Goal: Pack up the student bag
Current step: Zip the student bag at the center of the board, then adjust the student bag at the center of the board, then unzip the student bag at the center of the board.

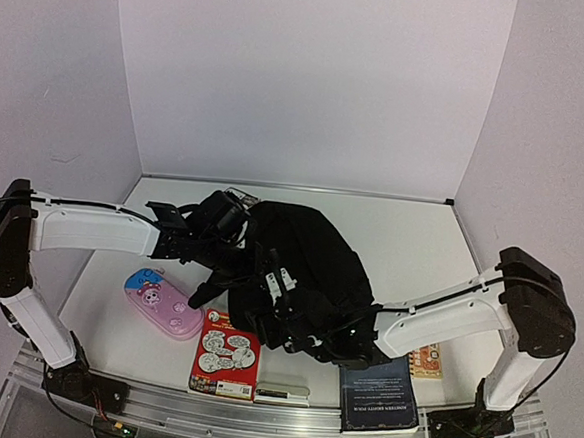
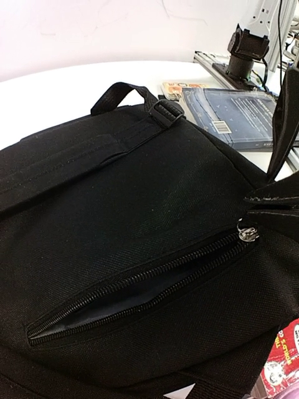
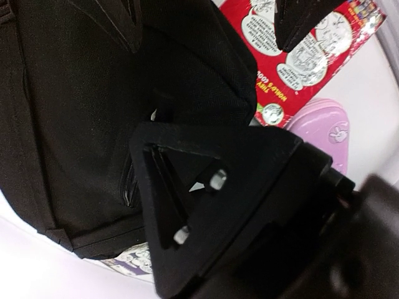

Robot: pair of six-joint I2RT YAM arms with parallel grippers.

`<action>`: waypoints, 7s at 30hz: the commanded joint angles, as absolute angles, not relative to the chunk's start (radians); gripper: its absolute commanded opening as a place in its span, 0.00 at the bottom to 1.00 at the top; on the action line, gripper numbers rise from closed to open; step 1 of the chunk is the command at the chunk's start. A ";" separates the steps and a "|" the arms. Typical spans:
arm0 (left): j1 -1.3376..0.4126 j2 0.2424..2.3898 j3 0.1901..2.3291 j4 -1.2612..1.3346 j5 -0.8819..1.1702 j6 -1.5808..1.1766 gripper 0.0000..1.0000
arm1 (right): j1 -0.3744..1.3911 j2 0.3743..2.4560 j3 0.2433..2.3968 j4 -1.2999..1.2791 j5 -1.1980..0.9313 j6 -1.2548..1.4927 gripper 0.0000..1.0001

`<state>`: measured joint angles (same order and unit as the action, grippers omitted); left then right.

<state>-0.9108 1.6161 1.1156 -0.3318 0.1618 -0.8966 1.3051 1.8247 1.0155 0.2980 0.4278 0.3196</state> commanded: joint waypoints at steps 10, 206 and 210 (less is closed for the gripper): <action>-0.880 1.591 1.110 -0.245 0.164 -0.934 0.00 | 1.330 1.932 1.075 0.316 0.633 0.261 0.25; -0.717 1.695 0.915 0.076 0.271 -1.022 0.67 | 1.019 1.552 0.769 0.077 0.008 0.900 0.56; -0.713 1.728 0.926 0.104 0.275 -1.025 0.51 | 1.023 1.592 0.768 0.118 -0.029 0.914 0.54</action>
<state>-0.7214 1.7033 0.8879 0.0279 0.2689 -1.0166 1.0139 1.5623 0.7612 0.0453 0.0019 0.8874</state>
